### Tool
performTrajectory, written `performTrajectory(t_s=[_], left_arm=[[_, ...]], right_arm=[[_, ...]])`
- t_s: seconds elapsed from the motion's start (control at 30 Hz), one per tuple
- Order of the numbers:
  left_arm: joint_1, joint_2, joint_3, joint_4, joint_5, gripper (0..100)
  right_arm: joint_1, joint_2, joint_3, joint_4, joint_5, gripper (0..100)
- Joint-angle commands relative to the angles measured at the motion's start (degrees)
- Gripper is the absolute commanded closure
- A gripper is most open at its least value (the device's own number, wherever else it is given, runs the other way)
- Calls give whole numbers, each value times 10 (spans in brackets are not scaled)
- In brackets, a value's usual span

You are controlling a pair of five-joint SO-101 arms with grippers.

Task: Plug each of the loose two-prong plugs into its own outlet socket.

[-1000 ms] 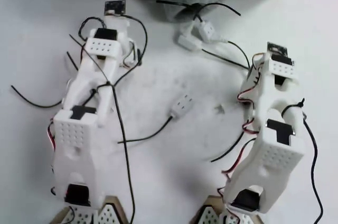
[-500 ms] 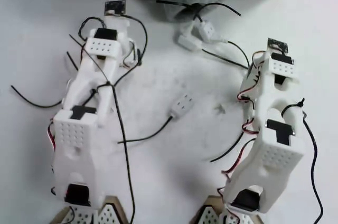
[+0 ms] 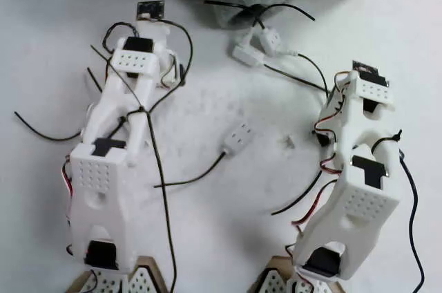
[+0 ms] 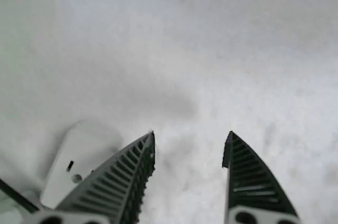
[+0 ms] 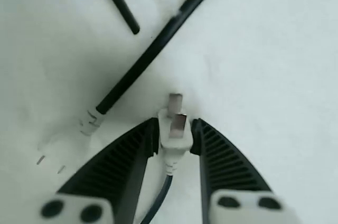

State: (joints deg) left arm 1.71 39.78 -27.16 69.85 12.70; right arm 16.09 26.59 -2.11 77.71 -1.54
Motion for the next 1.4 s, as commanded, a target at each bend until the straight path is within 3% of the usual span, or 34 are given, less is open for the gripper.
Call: performTrajectory(t_s=[0.0,0.23,0.47,0.83,0.97,1.13,1.37], left_arm=[[-5,-5,-18,-9,-3,781],[-6,-5,-18,-9,-3,781],[-6,-5,-18,-9,-3,781],[-6,-6,-18,-7,-2,781],[-7,-6,-18,-7,-2,781],[-7,-6,-18,-8,-1,781],[-7,-6,-18,-8,-1,781]], right_arm=[[8,-46,-5,15,3,885],[9,-45,9,18,3,885],[14,-46,61,-45,3,890],[36,-47,32,-46,-1,892],[33,-52,30,-44,2,989],[31,-90,20,-31,3,981],[-46,-225,-87,67,4,979]])
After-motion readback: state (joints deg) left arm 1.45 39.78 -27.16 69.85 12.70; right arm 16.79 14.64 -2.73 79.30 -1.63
